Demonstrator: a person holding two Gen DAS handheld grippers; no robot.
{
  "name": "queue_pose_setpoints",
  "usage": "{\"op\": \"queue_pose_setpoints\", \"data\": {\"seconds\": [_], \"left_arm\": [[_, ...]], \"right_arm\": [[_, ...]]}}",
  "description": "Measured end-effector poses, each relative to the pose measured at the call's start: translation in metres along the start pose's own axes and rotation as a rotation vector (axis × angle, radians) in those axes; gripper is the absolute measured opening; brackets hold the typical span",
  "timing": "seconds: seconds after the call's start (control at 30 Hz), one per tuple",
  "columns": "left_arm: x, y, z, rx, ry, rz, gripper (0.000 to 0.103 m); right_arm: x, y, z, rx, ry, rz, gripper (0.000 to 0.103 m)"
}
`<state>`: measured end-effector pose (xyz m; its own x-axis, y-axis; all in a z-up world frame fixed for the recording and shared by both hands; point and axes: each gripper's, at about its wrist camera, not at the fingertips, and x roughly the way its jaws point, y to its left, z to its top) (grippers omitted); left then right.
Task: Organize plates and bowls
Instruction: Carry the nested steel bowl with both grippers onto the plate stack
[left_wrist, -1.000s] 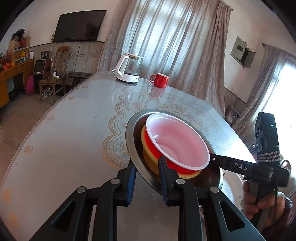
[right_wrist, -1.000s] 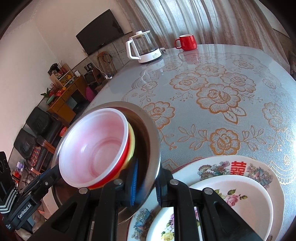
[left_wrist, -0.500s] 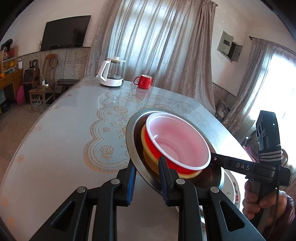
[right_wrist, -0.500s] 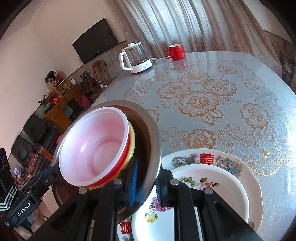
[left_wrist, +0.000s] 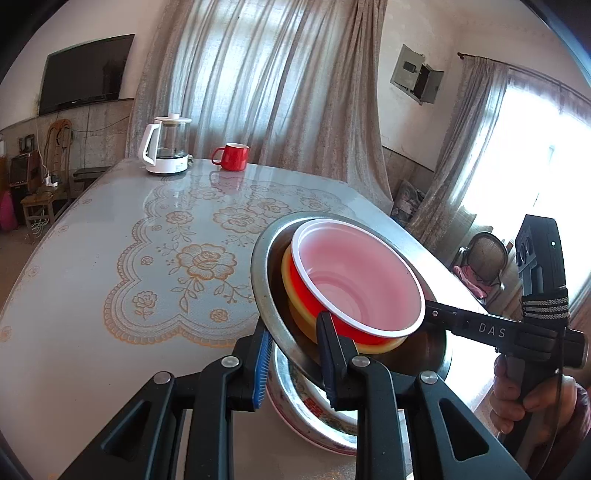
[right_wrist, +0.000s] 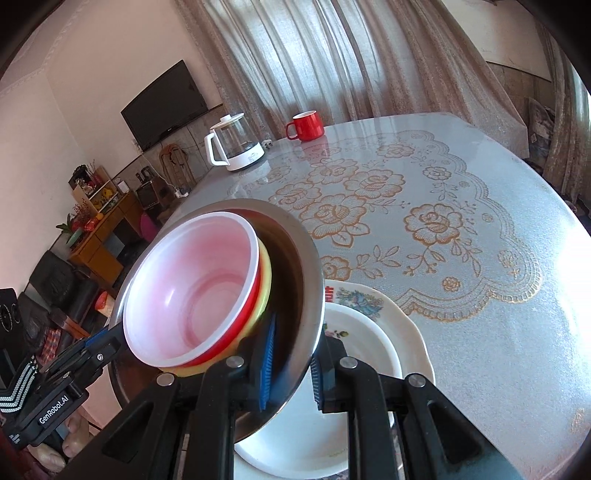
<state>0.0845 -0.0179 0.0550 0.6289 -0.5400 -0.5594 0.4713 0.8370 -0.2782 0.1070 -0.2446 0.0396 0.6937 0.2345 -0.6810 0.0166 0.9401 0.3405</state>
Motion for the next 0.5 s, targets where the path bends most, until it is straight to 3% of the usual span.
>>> {"op": "queue_pose_setpoints", "data": {"seconds": [0.2, 0.5], "left_arm": [[0.013, -0.021, -0.010, 0.032, 0.059, -0.049, 0.024], [0.025, -0.029, -0.025, 0.041, 0.111, -0.040, 0.024]], "right_arm": [[-0.018, -0.024, -0.015, 0.033, 0.010, -0.055, 0.017], [-0.013, -0.046, -0.036, 0.079, 0.060, -0.092, 0.017]]}}
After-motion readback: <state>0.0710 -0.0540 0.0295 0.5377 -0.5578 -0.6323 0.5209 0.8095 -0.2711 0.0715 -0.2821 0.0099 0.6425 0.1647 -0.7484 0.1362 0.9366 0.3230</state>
